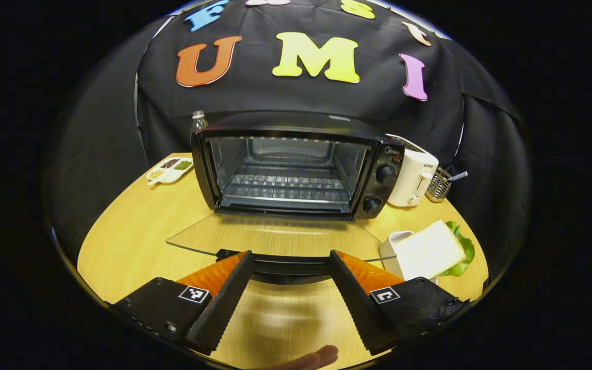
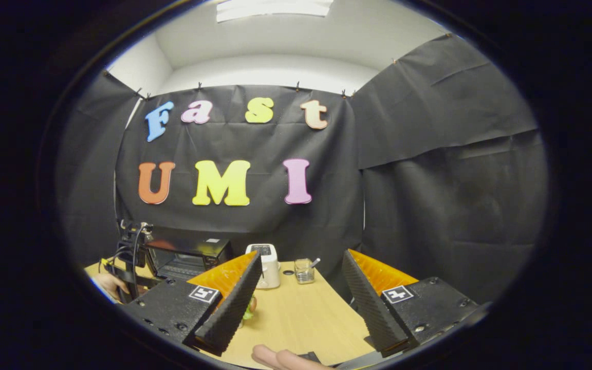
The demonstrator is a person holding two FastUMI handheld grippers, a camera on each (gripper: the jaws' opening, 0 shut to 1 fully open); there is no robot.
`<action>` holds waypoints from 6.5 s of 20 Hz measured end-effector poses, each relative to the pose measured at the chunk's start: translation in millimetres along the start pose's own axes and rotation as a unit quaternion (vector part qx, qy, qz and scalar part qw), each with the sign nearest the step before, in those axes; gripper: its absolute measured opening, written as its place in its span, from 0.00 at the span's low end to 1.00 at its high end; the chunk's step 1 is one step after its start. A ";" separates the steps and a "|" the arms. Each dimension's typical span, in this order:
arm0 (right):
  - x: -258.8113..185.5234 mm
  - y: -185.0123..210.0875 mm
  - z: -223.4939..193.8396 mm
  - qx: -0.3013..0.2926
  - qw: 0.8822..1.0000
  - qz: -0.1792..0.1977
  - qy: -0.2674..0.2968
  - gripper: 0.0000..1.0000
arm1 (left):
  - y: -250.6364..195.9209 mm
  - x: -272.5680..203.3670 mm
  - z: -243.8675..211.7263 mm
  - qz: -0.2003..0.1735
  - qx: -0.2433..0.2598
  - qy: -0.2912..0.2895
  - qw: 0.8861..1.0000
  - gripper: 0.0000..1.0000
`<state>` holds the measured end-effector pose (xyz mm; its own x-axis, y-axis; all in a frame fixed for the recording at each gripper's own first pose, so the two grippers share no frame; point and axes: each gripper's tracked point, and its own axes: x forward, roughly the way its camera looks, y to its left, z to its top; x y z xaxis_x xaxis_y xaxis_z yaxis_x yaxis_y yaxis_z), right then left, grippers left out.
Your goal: Open the electric oven with the left hand, put the food in, and close the electric oven.
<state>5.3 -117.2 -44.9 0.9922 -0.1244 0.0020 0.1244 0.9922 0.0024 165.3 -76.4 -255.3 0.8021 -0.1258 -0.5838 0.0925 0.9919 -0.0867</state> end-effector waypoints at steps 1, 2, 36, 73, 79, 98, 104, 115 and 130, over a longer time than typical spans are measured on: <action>0.0 -2.0 -0.7 -0.001 1.000 -0.002 -0.001 0.94 | 1.2 3.0 -8.3 0.001 -0.001 0.002 1.000 0.98; 0.3 -1.6 -1.1 -0.002 1.000 -0.003 0.000 0.94 | 2.3 5.7 -15.2 0.001 -0.005 0.005 1.000 0.97; 182.0 131.9 -224.1 0.101 0.821 0.289 0.482 0.94 | 52.2 -238.3 134.5 0.012 -0.038 -0.322 0.946 0.93; 99.5 331.4 -165.1 0.419 0.759 0.329 0.375 0.39 | 91.1 -263.6 85.9 -0.018 -0.032 -0.315 0.948 0.93; 149.1 428.2 -205.3 0.448 0.778 0.269 0.348 0.40 | 118.1 -260.6 64.3 -0.005 -0.015 -0.306 0.952 0.93; 331.5 472.7 -262.2 0.523 0.827 0.085 0.188 0.45 | 132.6 -214.1 29.1 -0.045 -0.022 -0.249 0.967 0.93; 328.9 485.1 -271.4 0.464 0.857 0.085 0.206 0.57 | 143.7 -207.8 24.0 -0.039 -0.041 -0.242 0.969 0.93; 315.2 494.1 -283.6 0.218 0.946 0.076 0.227 0.99 | 163.1 -215.1 17.2 -0.014 -0.057 -0.254 0.965 0.93; 304.6 500.3 -302.2 -0.066 0.927 0.134 0.344 1.00 | 178.1 -214.7 11.3 0.034 -0.038 -0.263 0.964 0.93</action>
<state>370.4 342.0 -345.4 0.7482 0.1123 -0.6539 -0.1723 0.9847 -0.0279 16.2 127.5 -136.3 0.9946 -0.0161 -0.1030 0.0021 0.9909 -0.1343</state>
